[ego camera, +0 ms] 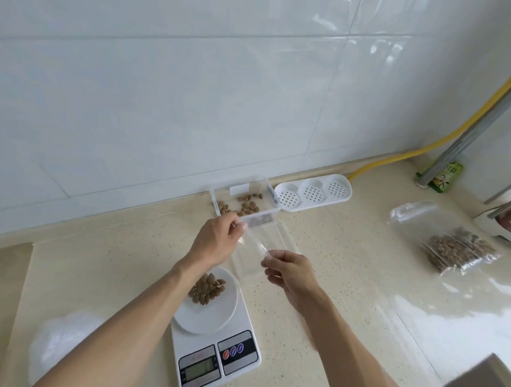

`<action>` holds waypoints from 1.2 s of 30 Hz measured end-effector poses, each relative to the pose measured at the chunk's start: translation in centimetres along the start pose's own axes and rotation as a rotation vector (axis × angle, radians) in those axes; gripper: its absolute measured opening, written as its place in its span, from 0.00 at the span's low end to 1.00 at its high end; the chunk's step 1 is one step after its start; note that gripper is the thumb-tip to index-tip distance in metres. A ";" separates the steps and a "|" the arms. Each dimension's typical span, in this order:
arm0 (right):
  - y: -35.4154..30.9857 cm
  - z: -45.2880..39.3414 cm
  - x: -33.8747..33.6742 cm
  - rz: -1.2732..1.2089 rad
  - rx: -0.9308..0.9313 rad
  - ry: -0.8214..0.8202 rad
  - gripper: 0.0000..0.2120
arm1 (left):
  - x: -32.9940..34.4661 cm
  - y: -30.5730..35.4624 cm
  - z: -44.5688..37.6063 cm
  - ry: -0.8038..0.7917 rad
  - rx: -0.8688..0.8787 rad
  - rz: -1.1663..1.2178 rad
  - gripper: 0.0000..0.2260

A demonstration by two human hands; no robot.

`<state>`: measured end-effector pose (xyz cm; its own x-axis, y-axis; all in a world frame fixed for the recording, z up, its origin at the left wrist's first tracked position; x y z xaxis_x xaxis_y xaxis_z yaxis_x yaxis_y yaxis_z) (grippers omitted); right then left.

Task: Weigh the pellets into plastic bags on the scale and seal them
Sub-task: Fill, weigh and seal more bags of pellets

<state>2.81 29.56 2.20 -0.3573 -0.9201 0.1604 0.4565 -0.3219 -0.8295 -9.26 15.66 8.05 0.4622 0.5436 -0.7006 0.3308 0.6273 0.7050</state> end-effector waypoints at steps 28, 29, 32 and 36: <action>-14.2 6.6 0.2 0.643 -0.480 0.152 0.12 | -4.8 9.4 2.2 0.036 0.144 0.469 0.10; -14.4 6.7 0.3 0.681 -0.482 0.184 0.12 | -4.9 9.5 2.2 0.035 0.138 0.497 0.10; -14.6 6.9 0.0 0.654 -0.475 0.186 0.12 | -5.6 9.3 2.3 0.036 0.125 0.581 0.08; -15.1 7.6 1.0 0.653 -0.511 0.070 0.06 | -6.3 9.2 2.6 0.043 0.169 0.480 0.09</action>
<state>1.76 31.77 18.97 -0.2059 -0.8652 -0.4573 0.1697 0.4287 -0.8874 -7.02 16.59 19.27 0.5617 0.7729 -0.2952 0.2197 0.2047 0.9539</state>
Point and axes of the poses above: each hand's wrist, its own z-axis away from the middle knuckle, its own x-axis out of the palm, y = z × x, the point moved 7 cm from there along -z, towards the middle knuckle, and after that the axes turned 6 degrees about -y, right-handed, at the moved point
